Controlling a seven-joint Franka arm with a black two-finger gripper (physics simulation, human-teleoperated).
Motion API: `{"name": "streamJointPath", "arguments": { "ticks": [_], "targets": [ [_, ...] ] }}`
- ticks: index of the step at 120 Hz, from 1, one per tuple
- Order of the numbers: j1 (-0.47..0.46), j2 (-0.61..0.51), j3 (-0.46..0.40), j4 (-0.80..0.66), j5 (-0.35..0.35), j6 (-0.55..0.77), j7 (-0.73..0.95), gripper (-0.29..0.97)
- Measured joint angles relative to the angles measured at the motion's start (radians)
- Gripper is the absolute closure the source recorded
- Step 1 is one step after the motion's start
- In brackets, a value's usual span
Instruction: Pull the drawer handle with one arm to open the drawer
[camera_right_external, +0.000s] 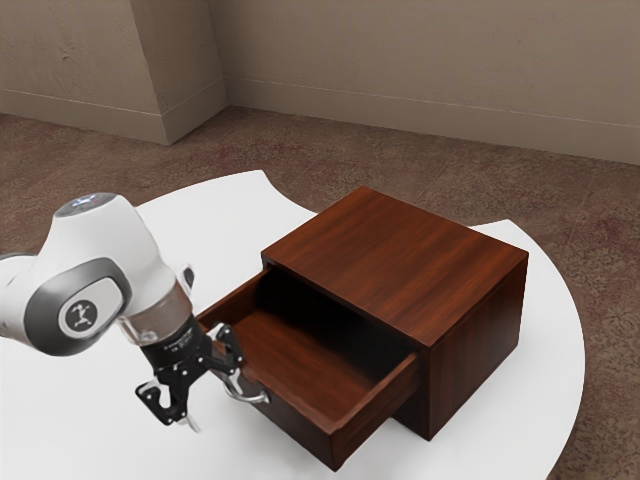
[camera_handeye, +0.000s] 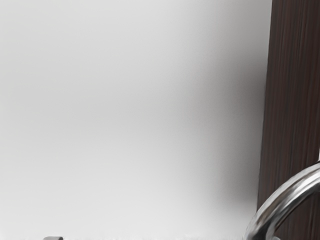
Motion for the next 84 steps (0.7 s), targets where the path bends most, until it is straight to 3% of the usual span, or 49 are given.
{"name": "streamJointPath", "arguments": {
  "ticks": [84],
  "targets": [
    [-0.027, -0.050, 0.007, 0.016, 0.028, -0.054, -0.006, 0.09]
  ]
}}
